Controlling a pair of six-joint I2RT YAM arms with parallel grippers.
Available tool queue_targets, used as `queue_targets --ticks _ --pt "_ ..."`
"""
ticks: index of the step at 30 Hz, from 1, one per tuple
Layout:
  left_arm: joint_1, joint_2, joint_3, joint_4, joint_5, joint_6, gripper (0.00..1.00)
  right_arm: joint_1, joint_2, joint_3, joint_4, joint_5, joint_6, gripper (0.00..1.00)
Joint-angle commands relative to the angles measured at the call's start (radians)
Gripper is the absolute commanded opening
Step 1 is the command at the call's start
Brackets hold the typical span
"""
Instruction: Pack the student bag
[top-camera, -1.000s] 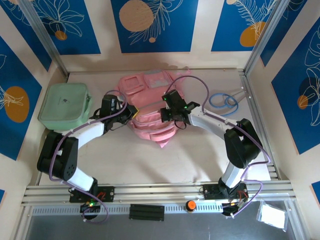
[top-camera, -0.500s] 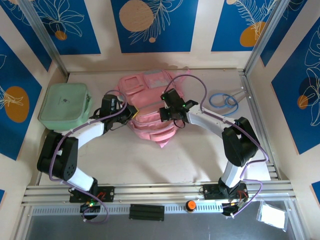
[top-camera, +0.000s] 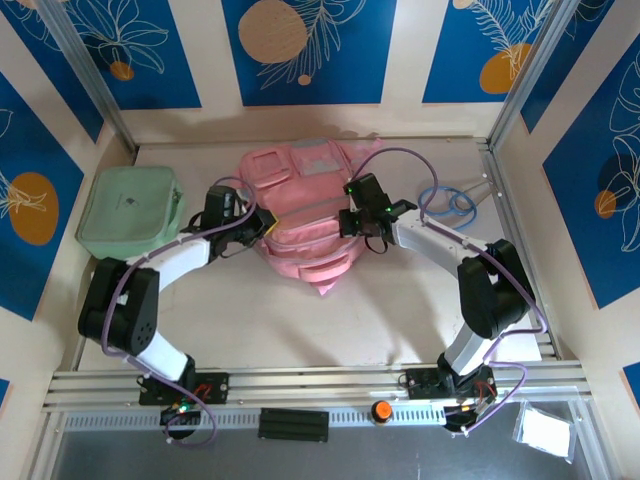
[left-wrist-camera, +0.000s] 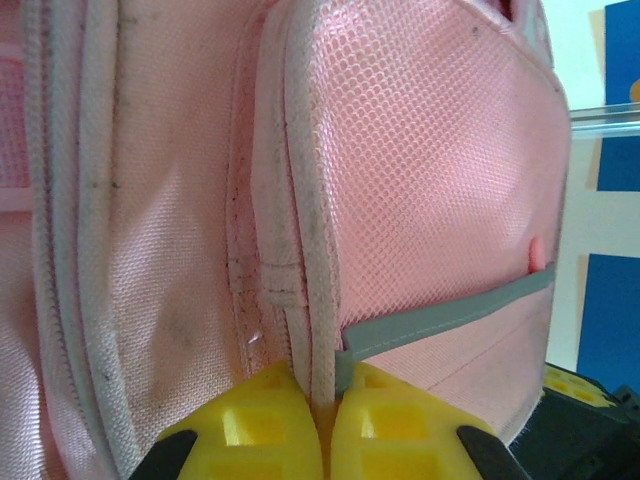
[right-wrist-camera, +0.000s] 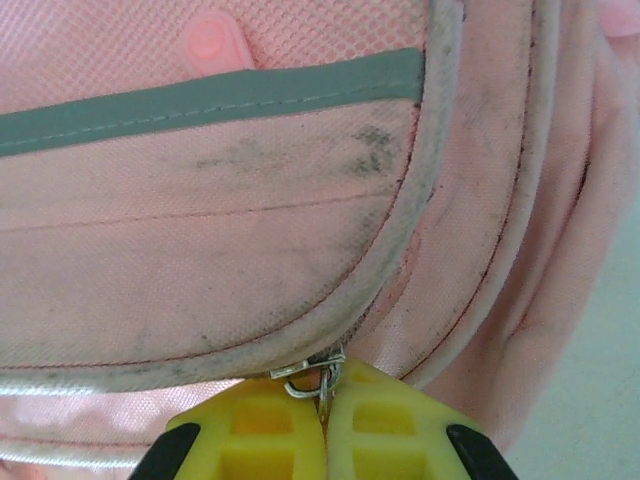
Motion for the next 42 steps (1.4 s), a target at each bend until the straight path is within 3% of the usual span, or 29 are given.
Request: queue_targets --ticks 1,6,12,17,28,33,42 --pt "0.025 0.042 0.070 -0.029 -0.009 0.062 0.00 -0.001 -0.041 -0.021 -0.053 -0.045 -0.024 0.00" --pt "0.041 0.088 0.208 -0.156 -0.057 0.165 0.02 0.065 -0.060 -0.061 -0.032 -0.146 -0.072 0.00" --pt "0.081 0.031 0.212 -0.248 -0.248 0.171 0.38 0.138 -0.009 -0.043 0.044 -0.283 -0.006 0.00" --pt "0.120 -0.065 0.128 -0.264 -0.292 0.147 0.48 0.185 0.093 0.065 0.066 -0.321 0.042 0.00" --pt "0.062 -0.093 -0.009 -0.015 -0.013 -0.069 0.49 0.214 0.198 0.205 0.045 -0.380 0.052 0.00" --pt "0.017 -0.056 0.000 0.040 -0.014 -0.101 0.47 0.214 0.195 0.201 0.034 -0.375 0.051 0.00" --pt "-0.010 0.002 0.021 0.026 -0.056 -0.098 0.32 0.214 0.173 0.183 0.020 -0.334 0.047 0.00"
